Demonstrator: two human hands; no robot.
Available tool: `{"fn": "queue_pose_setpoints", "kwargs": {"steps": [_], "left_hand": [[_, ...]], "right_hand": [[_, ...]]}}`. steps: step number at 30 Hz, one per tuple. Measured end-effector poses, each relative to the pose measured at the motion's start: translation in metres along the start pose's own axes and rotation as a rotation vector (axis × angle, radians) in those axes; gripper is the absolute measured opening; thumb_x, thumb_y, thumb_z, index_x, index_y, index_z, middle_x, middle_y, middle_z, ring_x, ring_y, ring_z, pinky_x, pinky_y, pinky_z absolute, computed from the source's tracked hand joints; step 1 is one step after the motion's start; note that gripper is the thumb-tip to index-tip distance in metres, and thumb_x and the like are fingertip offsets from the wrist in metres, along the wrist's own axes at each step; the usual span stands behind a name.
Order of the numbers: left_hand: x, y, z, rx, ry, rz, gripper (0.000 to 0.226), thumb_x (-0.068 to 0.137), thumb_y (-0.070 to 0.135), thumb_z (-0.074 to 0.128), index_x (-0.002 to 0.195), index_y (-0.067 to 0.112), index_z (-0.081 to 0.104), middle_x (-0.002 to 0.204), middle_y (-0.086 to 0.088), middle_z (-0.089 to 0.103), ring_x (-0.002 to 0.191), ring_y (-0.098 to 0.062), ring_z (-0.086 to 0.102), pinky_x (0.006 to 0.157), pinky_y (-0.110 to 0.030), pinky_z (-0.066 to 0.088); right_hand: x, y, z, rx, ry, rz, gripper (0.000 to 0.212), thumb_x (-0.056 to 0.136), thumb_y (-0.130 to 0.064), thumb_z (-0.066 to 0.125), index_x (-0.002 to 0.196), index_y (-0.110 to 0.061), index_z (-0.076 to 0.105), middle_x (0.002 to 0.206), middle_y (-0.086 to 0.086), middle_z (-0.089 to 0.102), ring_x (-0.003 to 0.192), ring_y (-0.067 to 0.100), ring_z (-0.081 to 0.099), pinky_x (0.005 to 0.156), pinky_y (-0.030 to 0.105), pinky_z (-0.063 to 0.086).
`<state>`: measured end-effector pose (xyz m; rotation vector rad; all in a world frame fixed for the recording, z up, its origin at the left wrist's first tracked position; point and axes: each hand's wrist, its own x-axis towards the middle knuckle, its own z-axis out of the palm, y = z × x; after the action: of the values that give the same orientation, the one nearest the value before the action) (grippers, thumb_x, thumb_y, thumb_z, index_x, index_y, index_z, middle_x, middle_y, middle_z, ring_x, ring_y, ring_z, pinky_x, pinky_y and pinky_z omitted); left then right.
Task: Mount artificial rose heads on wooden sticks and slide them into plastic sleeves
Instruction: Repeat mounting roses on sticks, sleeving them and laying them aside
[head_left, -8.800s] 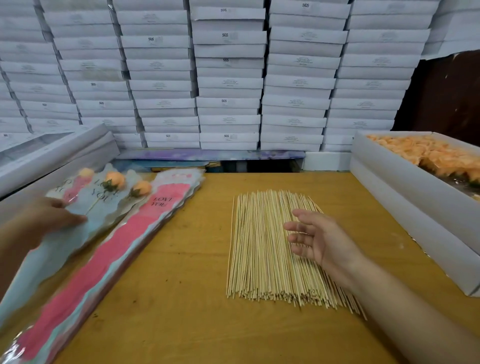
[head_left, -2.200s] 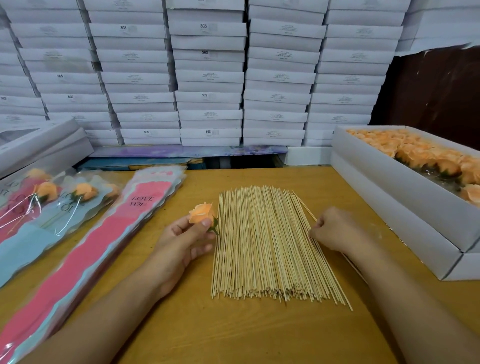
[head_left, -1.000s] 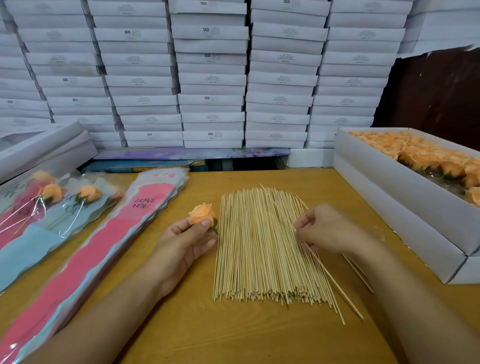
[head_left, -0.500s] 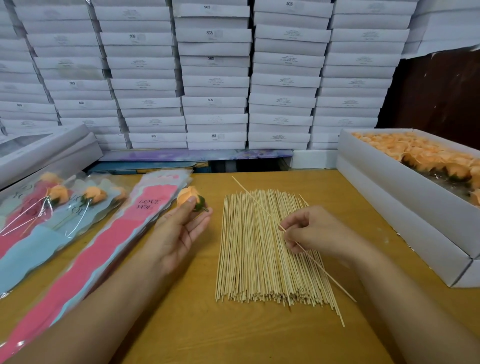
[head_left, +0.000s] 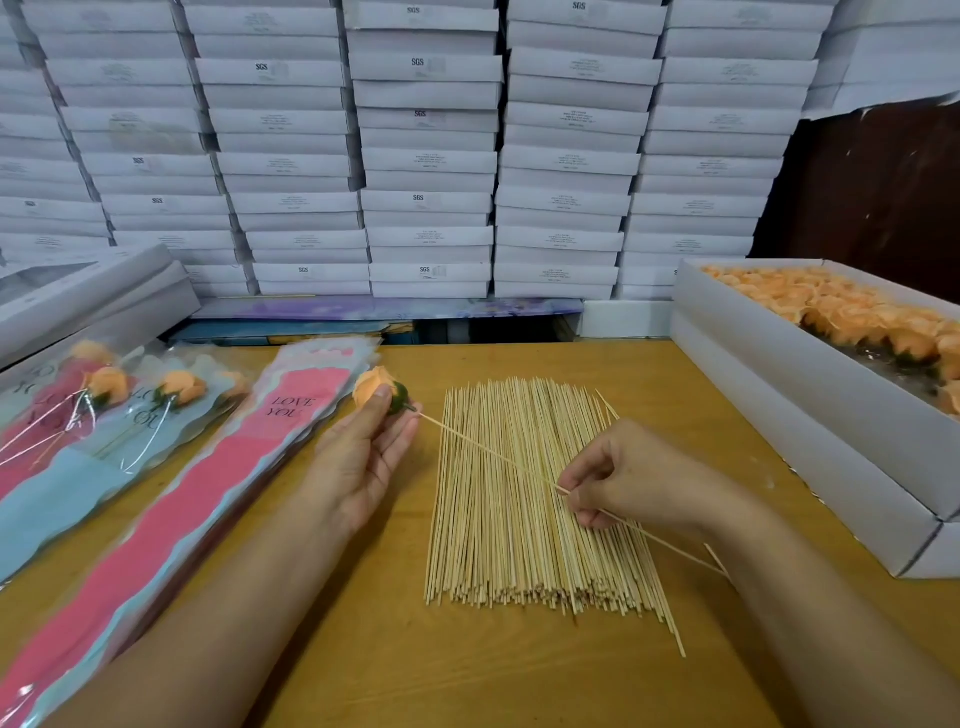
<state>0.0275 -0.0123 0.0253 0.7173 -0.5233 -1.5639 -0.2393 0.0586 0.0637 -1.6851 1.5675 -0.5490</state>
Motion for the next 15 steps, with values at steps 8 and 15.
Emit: {"fn": "queue_pose_setpoints", "kwargs": {"steps": [8,15], "left_hand": [[-0.0006,0.0004,-0.0009,-0.026,-0.012,-0.030,0.034,0.076,0.015,0.075,0.103,-0.003,0.070,0.100,-0.023,0.075,0.085,-0.022,0.077,0.060,-0.024,0.061],[0.0004,0.0011,-0.0016,0.003,-0.035,-0.048,0.017,0.077,0.017,0.074,0.078,0.002,0.081,0.096,-0.021,0.076,0.083,-0.020,0.077,0.060,-0.022,0.060]], "right_hand": [[-0.0015,-0.0029,0.0021,0.012,0.029,0.016,0.019,0.087,-0.001,0.073,0.085,-0.020,0.073,0.069,0.002,0.075,0.067,0.012,0.074,0.065,0.023,0.060],[-0.0018,-0.0017,0.0036,0.012,0.031,0.013,0.020,0.086,0.000,0.073,0.084,-0.019,0.074,0.069,0.004,0.075,0.066,0.013,0.073,0.066,0.027,0.060]]}}
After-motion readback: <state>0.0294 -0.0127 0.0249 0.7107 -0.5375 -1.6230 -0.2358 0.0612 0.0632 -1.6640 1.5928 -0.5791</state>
